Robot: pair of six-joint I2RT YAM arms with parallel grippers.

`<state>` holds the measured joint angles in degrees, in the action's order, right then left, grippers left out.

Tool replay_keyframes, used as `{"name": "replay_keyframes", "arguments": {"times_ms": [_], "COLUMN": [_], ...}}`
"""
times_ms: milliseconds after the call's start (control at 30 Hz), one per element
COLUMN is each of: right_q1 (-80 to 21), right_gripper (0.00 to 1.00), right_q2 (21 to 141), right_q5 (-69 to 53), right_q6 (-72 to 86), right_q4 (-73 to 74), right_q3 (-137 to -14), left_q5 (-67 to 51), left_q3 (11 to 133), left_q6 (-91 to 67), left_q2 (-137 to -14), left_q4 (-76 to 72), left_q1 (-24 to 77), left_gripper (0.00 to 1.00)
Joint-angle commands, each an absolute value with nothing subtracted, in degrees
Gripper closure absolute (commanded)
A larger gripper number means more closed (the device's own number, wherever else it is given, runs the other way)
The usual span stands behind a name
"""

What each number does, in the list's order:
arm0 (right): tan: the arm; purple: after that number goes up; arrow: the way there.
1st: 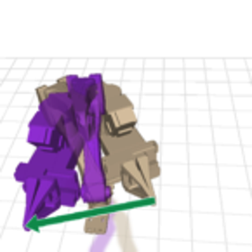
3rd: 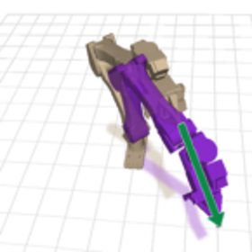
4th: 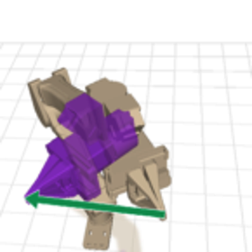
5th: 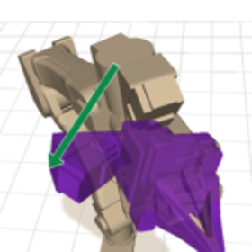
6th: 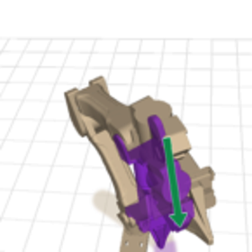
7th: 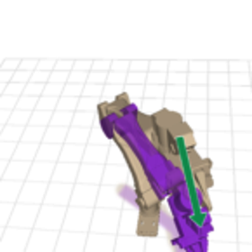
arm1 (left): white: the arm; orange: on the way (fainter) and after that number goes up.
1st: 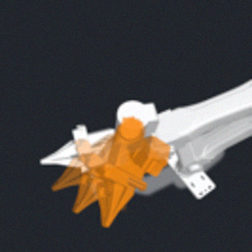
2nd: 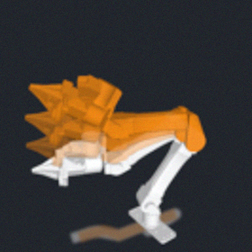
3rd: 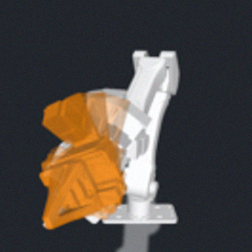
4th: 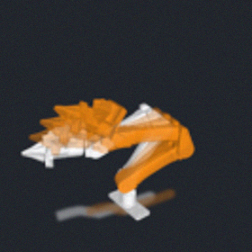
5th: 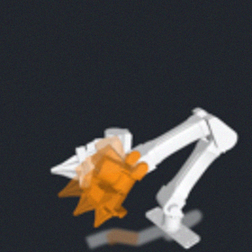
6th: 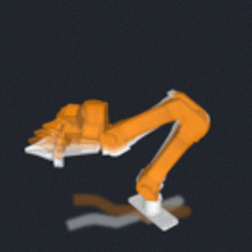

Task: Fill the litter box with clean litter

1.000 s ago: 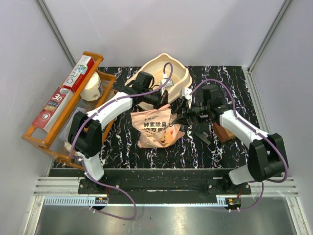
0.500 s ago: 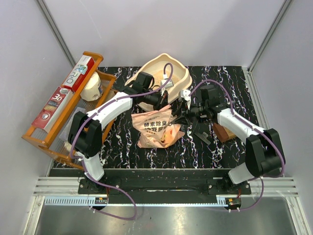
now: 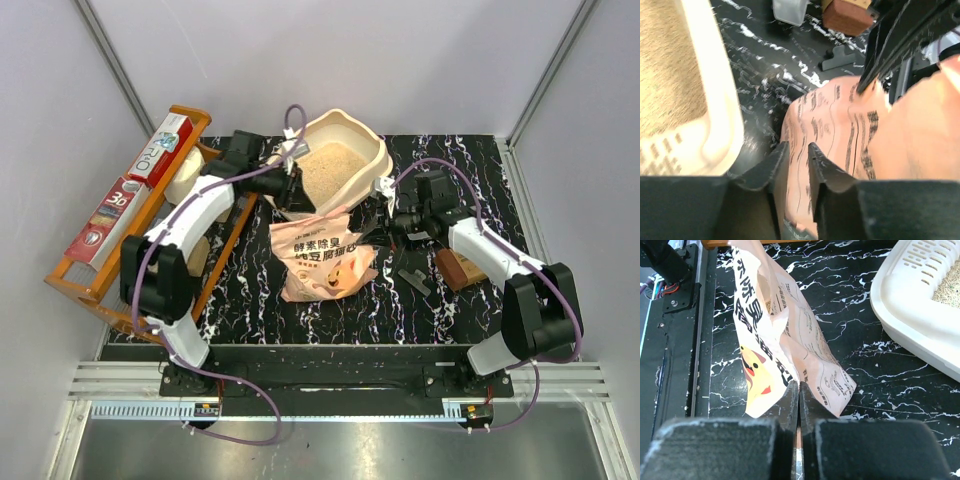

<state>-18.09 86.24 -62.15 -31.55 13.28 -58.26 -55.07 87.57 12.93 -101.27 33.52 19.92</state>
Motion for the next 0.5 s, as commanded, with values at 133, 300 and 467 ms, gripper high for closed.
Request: {"name": "replay_keyframes", "arguments": {"times_ms": [133,300,467], "right_q1": [-15.6,-14.9,-12.9], "right_gripper": [1.0,1.0,1.0], "right_q2": [83.9,83.1,82.3], "right_q5": [-60.9,-59.8,-58.5], "right_q6": [-25.1,-24.6,-24.1], "right_q4": [14.9,16.1,17.4], "right_q3": [-62.5,-62.1,-62.0], "left_q5": [-50.4,-50.9,-51.8], "left_q3": [75.8,70.1,66.4], "left_q6": [19.5,23.0,26.2], "left_q2": [-80.6,-75.1,-72.3], "left_q4": [34.6,36.0,37.8], "left_q1": [13.1,10.2,10.3], "left_gripper": [0.53,0.46,0.45]}}
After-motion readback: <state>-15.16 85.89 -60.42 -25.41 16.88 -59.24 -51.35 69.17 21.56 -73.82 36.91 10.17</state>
